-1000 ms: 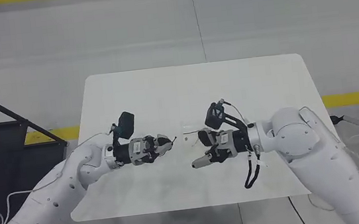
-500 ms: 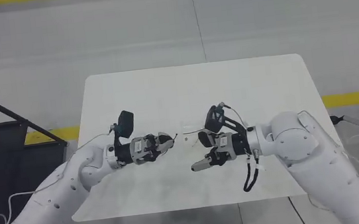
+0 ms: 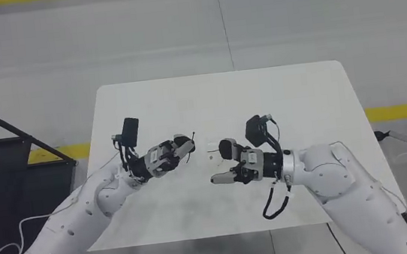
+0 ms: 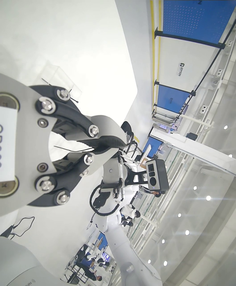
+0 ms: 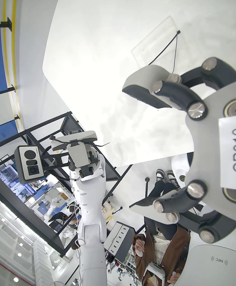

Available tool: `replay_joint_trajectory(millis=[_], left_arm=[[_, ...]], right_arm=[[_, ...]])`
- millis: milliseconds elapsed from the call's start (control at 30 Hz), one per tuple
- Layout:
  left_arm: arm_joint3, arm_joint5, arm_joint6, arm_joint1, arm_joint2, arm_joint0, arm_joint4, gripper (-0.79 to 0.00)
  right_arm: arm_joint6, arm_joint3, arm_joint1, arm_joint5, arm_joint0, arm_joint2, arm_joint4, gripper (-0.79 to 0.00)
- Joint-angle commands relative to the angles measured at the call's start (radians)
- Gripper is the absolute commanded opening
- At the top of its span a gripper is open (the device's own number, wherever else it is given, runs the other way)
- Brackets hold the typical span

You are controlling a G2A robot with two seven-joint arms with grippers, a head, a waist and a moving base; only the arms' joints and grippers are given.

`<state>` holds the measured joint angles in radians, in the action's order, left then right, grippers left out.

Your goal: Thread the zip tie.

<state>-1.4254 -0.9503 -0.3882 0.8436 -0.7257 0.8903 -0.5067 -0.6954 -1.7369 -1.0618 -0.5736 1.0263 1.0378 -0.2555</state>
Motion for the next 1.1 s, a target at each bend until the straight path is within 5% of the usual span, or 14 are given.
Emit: replay_joint_trajectory(millis=[0,200,467,1067], left_arm=[[0.000,0.000,0.000,0.000,0.000,0.000,0.000,-0.785],[-0.014,0.021,0.002,0.002,-0.005,0.010,0.010,-0.785],[-0.037,0.051,-0.020,0.034,-0.016,0.044,0.044,-0.785],[0.013,0.006,-0.001,0.102,-0.048,0.054,0.034,-0.785]], right_arm=[[0.001,0.000,0.000,0.000,0.000,0.000,0.000,0.000],[0.012,-0.010,-0.002,0.004,0.008,-0.010,-0.021,0.000],[0.173,0.018,-0.026,-0.026,0.012,-0.085,-0.141,0.000],[0.274,0.110,-0.065,-0.016,-0.037,-0.141,-0.144,-0.400]])
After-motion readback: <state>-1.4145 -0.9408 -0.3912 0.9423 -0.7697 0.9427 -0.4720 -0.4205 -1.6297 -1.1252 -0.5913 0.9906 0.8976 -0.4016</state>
